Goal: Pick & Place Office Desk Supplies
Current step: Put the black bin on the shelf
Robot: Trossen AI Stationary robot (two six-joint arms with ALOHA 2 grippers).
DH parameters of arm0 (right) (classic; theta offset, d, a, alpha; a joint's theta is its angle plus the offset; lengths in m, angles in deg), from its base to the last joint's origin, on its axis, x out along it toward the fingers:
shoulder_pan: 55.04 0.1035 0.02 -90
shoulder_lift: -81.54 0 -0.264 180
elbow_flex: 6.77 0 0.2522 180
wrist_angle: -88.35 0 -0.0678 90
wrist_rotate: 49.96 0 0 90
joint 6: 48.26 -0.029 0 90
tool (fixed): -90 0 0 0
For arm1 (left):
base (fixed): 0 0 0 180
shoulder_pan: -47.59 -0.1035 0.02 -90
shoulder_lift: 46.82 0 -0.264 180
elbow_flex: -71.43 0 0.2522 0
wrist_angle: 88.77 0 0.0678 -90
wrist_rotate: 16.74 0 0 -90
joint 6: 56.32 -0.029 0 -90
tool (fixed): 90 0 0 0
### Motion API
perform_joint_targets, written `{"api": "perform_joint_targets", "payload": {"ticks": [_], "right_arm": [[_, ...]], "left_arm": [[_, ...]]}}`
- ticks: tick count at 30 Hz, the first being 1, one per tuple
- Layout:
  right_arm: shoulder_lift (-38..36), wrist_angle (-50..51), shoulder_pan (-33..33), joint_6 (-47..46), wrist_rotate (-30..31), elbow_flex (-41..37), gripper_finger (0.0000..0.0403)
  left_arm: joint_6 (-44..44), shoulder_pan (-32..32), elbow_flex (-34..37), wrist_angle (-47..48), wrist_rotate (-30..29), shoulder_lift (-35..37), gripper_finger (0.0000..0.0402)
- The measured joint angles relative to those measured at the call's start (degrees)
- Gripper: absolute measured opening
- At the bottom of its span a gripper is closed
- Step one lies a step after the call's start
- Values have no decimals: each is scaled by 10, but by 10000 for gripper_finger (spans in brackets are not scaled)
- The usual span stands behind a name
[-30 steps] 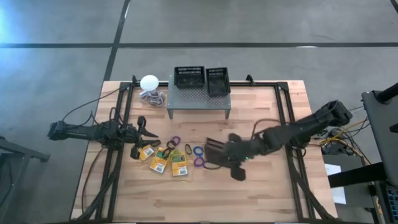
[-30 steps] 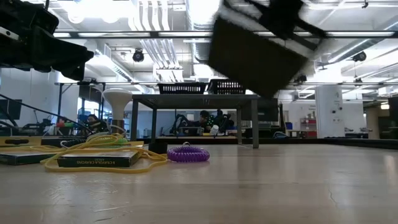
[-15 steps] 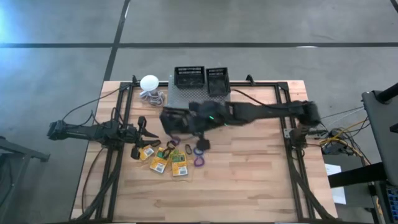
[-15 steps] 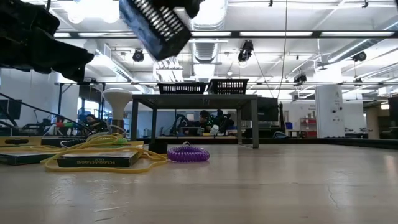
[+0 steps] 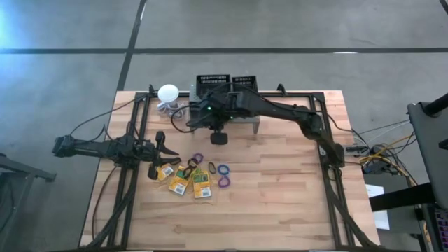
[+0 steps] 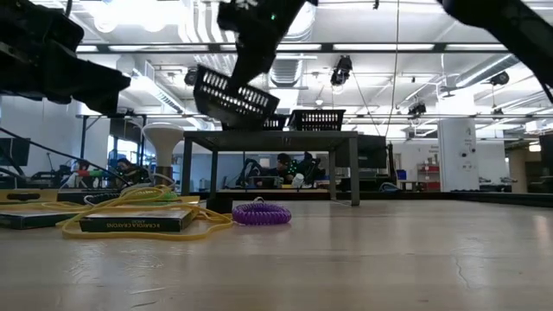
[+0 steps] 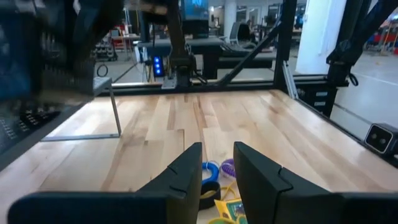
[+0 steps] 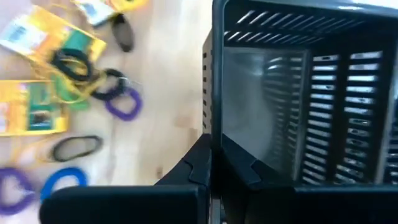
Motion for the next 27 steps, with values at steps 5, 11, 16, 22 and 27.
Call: {"api": "perform_joint_targets", "payload": {"ticks": [5, 11, 16, 22, 27], "right_arm": [[17, 20, -5, 0, 39, 16, 13], [18, 28, -6, -4, 55, 15, 13], [17, 27, -9, -15, 71, 15, 13], [17, 24, -12, -20, 84, 15, 13], [17, 23, -12, -17, 84, 14, 28]], "left_arm": [[0, 0, 0, 0, 0, -5, 95], [0, 0, 0, 0, 0, -7, 95], [0, 0, 0, 0, 0, -8, 95], [0, 0, 0, 0, 0, -8, 95], [0, 0, 0, 0, 0, -8, 95]]}}
